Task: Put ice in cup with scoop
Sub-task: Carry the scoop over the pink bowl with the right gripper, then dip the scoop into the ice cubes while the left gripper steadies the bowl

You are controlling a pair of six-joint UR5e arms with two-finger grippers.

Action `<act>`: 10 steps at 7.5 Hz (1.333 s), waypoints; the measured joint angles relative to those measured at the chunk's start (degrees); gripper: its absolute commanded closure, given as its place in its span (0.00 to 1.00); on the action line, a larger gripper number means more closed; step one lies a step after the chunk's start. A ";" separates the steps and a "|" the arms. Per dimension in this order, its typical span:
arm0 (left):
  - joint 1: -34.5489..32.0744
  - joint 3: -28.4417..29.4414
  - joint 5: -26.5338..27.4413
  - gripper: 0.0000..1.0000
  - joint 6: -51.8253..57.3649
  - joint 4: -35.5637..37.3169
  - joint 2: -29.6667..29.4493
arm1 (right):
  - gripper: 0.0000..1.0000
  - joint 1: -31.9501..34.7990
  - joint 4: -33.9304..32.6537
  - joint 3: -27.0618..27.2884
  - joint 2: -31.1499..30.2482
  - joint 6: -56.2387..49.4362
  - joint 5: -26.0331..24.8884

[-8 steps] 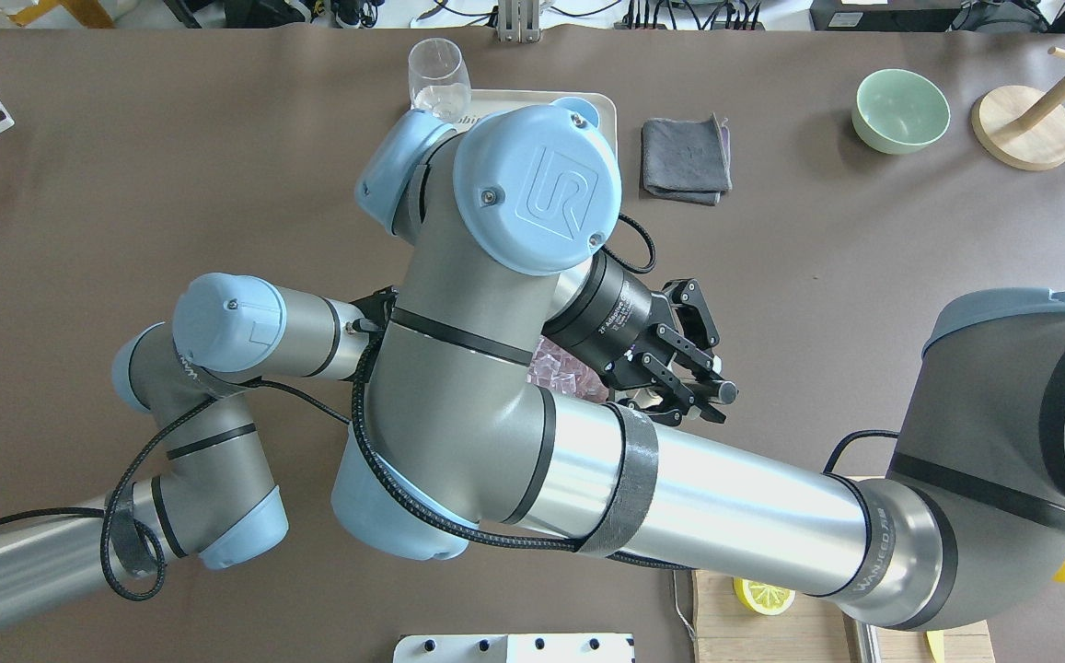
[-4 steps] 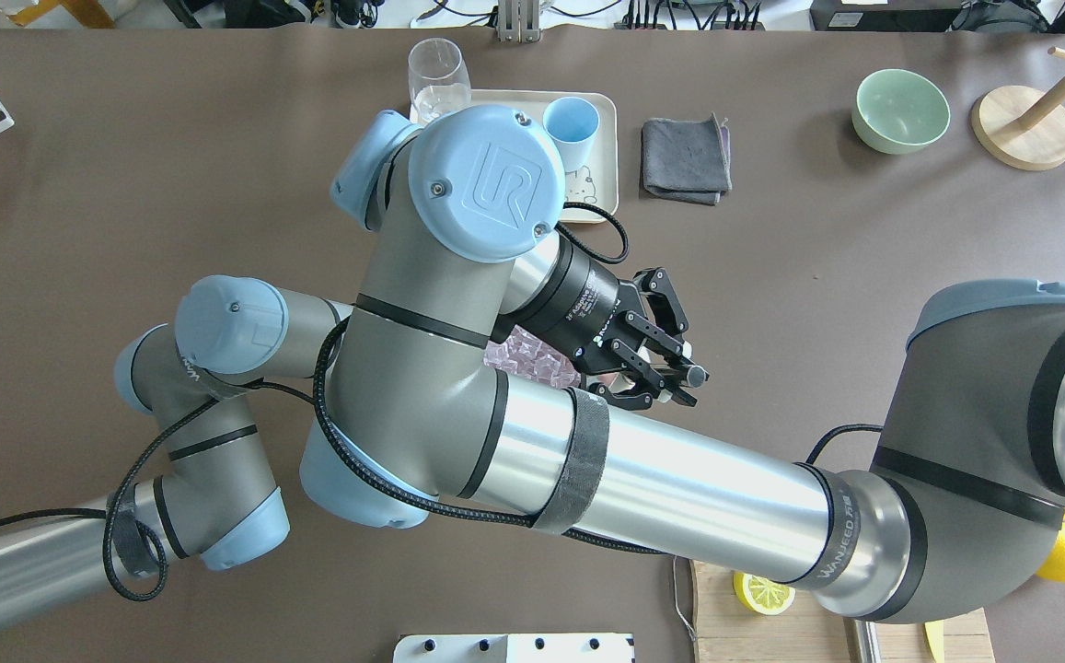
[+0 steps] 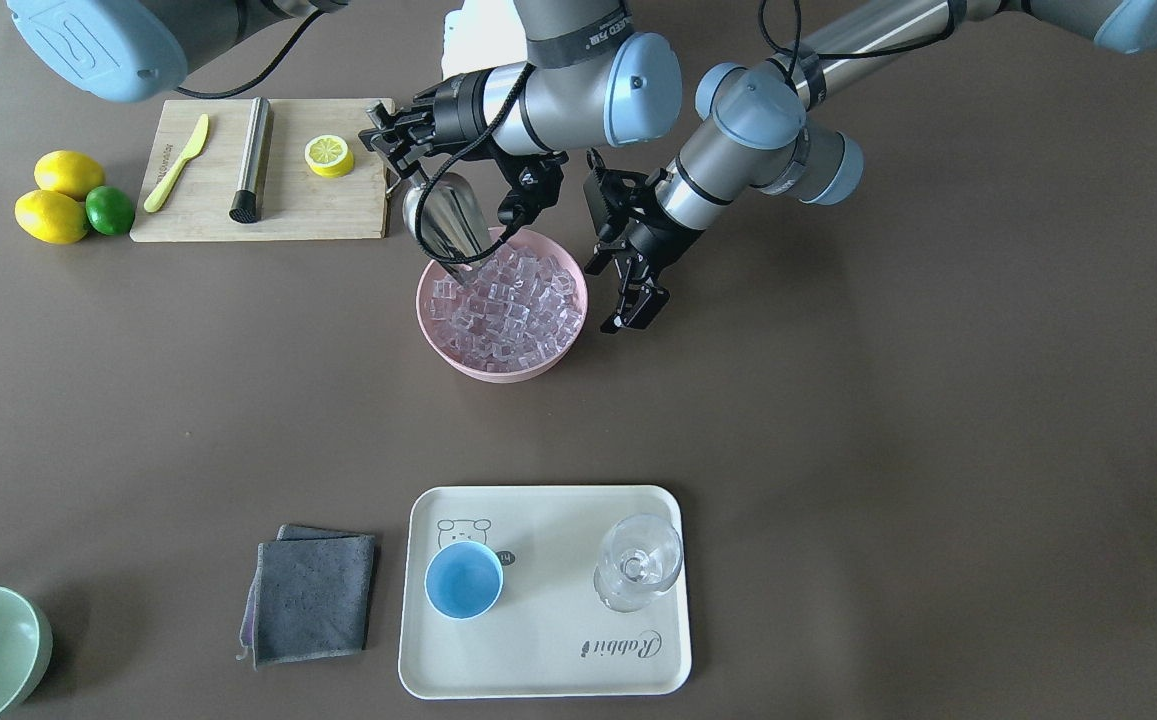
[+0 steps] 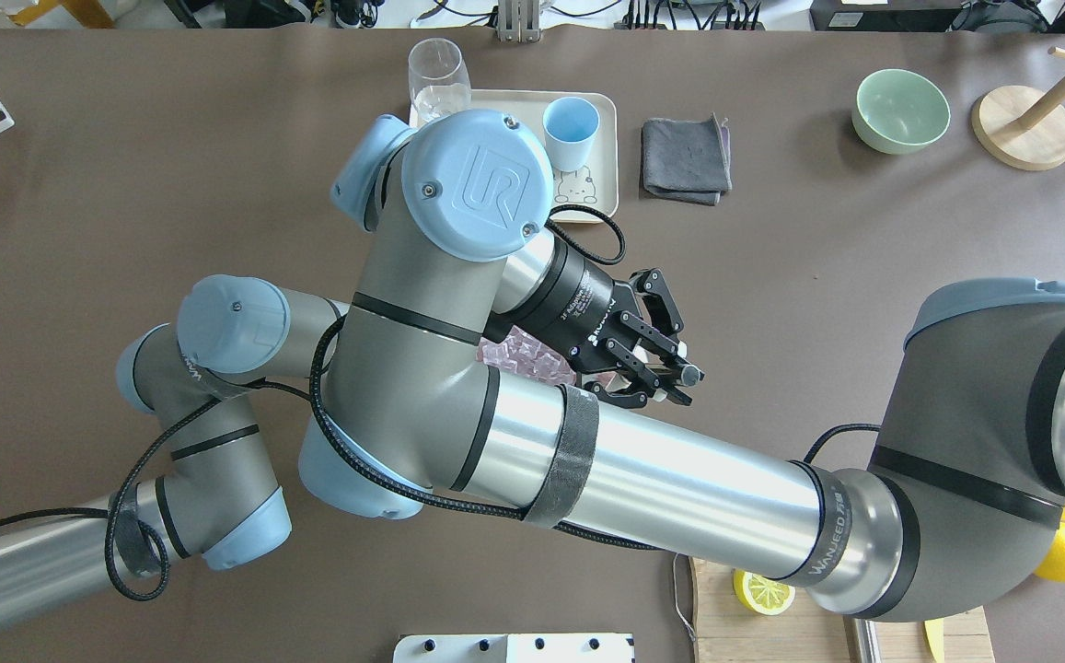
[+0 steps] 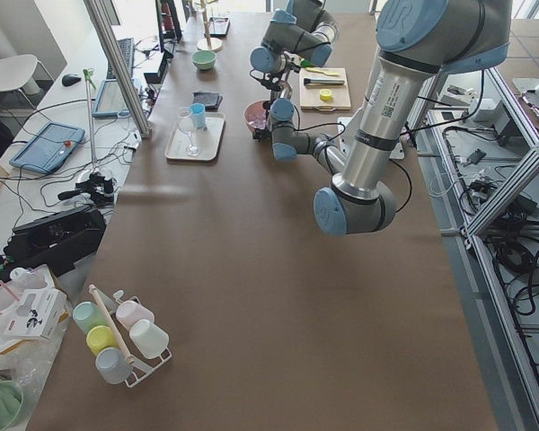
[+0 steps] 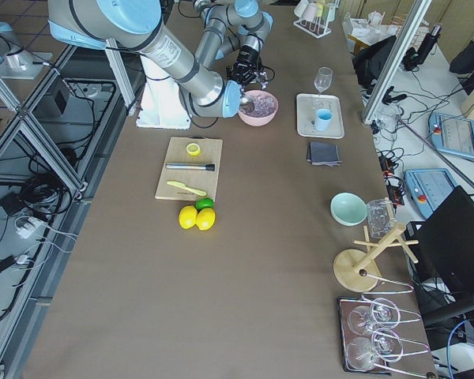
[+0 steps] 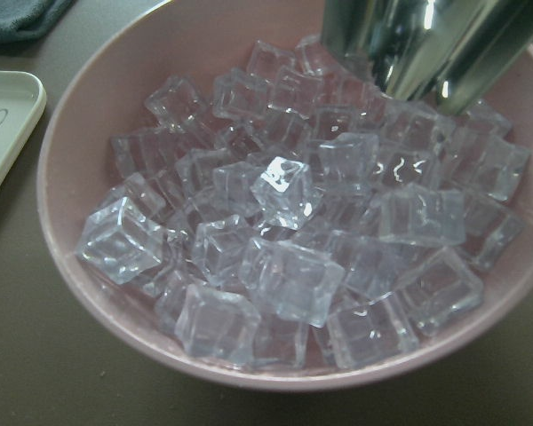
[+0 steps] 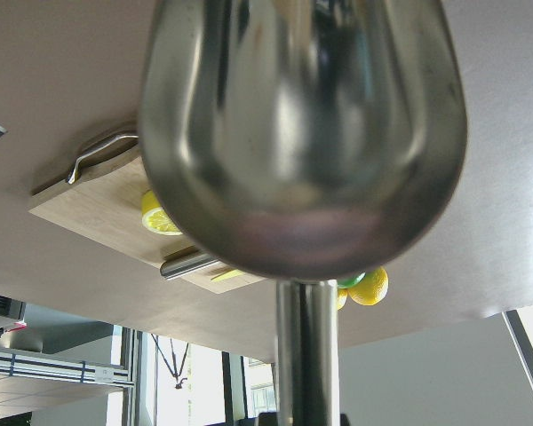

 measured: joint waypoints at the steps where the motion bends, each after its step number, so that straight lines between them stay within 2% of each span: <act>1: -0.03 -0.02 0.00 0.02 -0.04 -0.45 0.20 | 1.00 0.00 0.17 -0.60 0.02 0.00 0.05; 6: -0.30 -1.33 0.04 0.02 -0.08 -2.58 2.36 | 1.00 0.00 5.53 -2.66 -0.83 0.38 0.07; 10: -0.12 -1.45 1.89 0.02 -0.03 -3.46 2.57 | 1.00 0.00 10.59 -1.40 -3.69 1.12 -0.13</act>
